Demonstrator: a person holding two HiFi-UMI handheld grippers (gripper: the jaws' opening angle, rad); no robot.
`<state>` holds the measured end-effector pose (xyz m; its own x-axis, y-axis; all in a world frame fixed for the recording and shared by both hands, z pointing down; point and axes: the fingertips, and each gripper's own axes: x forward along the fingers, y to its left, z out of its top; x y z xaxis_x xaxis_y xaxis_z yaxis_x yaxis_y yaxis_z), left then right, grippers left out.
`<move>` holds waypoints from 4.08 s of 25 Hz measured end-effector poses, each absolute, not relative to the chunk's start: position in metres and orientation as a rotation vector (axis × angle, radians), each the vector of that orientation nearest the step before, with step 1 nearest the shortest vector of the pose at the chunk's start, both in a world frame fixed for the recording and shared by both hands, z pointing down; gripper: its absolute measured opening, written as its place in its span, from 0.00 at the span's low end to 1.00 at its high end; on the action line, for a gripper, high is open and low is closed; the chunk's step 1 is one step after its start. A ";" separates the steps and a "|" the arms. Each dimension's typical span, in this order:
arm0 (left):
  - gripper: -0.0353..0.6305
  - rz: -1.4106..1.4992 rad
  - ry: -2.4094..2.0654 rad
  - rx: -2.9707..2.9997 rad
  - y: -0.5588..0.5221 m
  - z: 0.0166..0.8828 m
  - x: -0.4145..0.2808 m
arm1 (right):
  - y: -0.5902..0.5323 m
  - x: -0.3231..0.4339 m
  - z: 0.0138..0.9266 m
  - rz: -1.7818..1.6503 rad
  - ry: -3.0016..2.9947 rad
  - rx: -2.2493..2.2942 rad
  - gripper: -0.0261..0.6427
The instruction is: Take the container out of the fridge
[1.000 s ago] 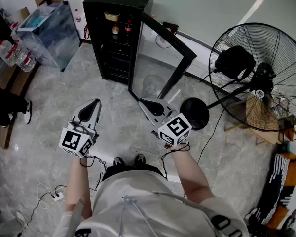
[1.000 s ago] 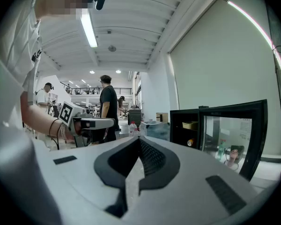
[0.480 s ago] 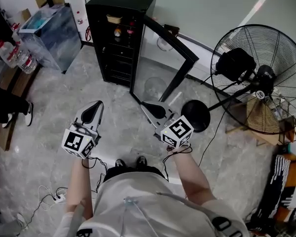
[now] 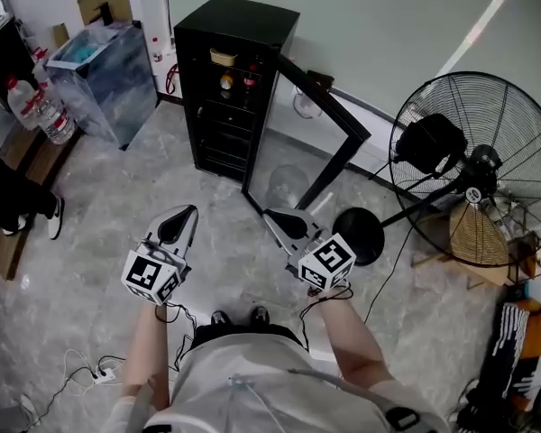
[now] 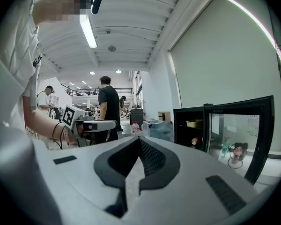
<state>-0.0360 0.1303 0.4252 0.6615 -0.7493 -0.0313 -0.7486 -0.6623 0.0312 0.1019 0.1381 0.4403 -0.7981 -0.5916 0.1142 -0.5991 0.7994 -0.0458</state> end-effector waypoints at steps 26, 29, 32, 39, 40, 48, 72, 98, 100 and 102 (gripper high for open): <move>0.06 -0.024 -1.292 2.831 -0.073 0.451 -0.085 | -0.075 0.031 0.456 0.025 -2.848 0.793 0.06; 0.06 -0.045 -1.348 2.809 -0.126 0.438 -0.096 | -0.129 0.028 0.441 0.004 -2.852 0.772 0.06; 0.06 -0.073 -1.382 2.805 -0.170 0.423 -0.104 | -0.177 0.021 0.432 -0.033 -2.829 0.760 0.06; 0.06 -0.066 -1.291 2.843 -0.233 0.422 -0.109 | -0.249 0.012 0.438 -0.236 -2.596 0.824 0.06; 0.06 -0.062 -1.279 2.849 -0.240 0.421 -0.111 | -0.257 0.010 0.438 -0.273 -2.558 0.826 0.06; 0.06 -0.064 -1.205 2.875 -0.280 0.426 -0.118 | -0.324 0.002 0.445 -0.470 -2.295 0.898 0.31; 0.06 0.006 -1.328 2.693 -0.290 0.471 -0.191 | -0.509 -0.018 0.554 -0.475 -1.749 1.004 0.40; 0.06 0.000 -1.258 2.659 -0.298 0.481 -0.179 | -0.485 -0.021 0.556 -0.550 -1.679 0.779 0.07; 0.06 0.000 -1.253 2.664 -0.299 0.480 -0.176 | -0.475 -0.024 0.551 -0.520 -1.730 0.782 0.07; 0.06 -0.011 -1.241 2.677 -0.299 0.482 -0.173 | -0.460 -0.028 0.546 -0.487 -1.791 0.776 0.07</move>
<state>-0.1734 -0.2992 0.4819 0.6495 -0.7568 0.0731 -0.7555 -0.6314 0.1748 -0.0278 -0.4597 0.5462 -0.2145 -0.7086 0.6722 -0.2710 0.7043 0.6561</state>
